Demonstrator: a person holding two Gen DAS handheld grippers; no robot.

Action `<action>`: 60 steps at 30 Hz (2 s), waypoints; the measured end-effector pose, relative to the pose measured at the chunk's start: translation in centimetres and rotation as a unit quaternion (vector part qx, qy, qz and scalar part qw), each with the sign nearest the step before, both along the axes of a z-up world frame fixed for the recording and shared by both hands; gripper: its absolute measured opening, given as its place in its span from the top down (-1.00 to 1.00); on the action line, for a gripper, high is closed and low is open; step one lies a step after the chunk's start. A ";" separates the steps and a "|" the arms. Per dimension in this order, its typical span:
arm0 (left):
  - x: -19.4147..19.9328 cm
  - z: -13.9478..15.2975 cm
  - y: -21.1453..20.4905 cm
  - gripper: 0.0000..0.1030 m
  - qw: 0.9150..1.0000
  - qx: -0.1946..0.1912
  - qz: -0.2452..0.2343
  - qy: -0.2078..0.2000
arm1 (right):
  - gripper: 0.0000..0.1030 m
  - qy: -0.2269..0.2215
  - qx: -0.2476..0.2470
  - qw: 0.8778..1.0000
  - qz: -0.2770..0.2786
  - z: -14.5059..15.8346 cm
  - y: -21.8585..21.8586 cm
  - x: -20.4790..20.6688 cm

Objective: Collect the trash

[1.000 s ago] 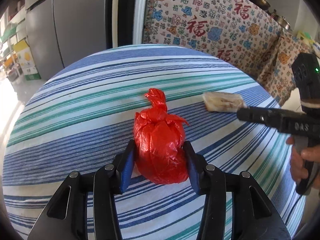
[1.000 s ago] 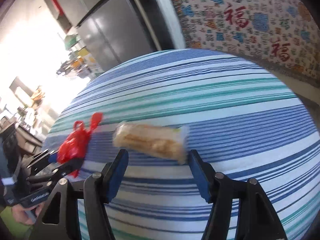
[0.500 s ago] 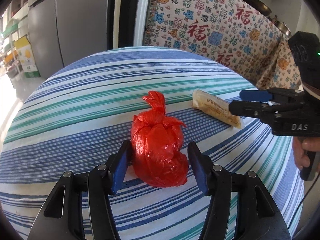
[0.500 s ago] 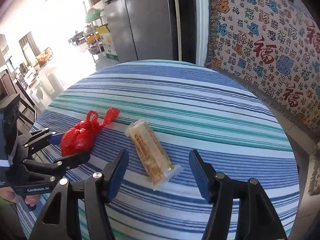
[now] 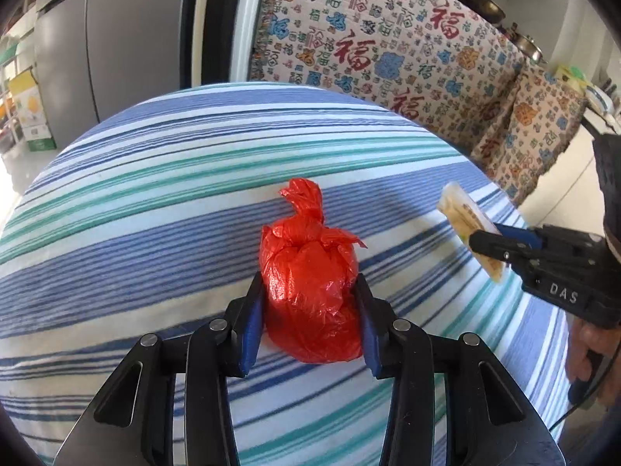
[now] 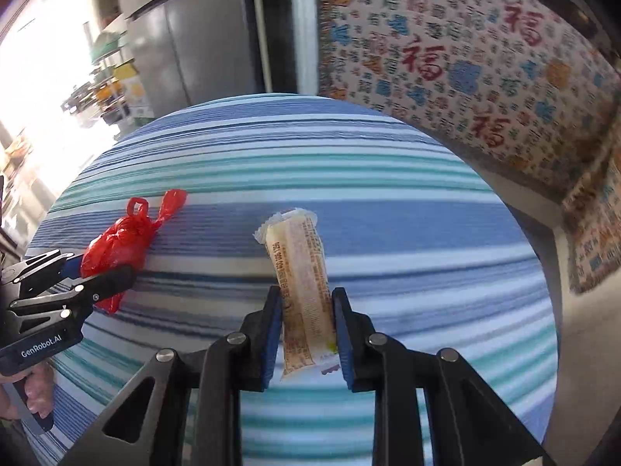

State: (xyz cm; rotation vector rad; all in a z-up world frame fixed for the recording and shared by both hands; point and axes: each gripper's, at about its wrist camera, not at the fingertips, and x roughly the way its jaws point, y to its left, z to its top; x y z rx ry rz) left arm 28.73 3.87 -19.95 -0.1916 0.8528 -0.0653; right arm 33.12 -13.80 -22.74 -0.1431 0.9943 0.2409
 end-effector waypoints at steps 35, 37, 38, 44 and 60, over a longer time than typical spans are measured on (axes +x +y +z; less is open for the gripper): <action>-3.5 4.7 -7.0 0.23 0.996 -0.002 -0.095 0.001 | 0.65 0.036 0.062 0.997 -0.027 4.5 -6.3 -5.5; -3.9 5.7 -9.1 0.23 0.993 -0.003 -0.114 -0.005 | 0.65 0.026 0.063 0.997 -0.038 5.6 -8.1 -6.4; -4.0 6.1 -10.2 0.23 0.992 -0.003 -0.122 -0.009 | 0.65 0.022 0.064 0.997 -0.044 6.1 -9.1 -6.9; -3.9 8.1 -18.5 0.23 0.983 -0.017 -0.180 -0.021 | 0.64 -0.005 0.052 0.992 -0.112 8.9 -17.9 -10.2; -4.0 3.1 -42.0 0.23 0.949 -0.042 -0.312 0.033 | 0.64 0.020 0.058 0.952 -0.300 3.4 -38.5 -15.7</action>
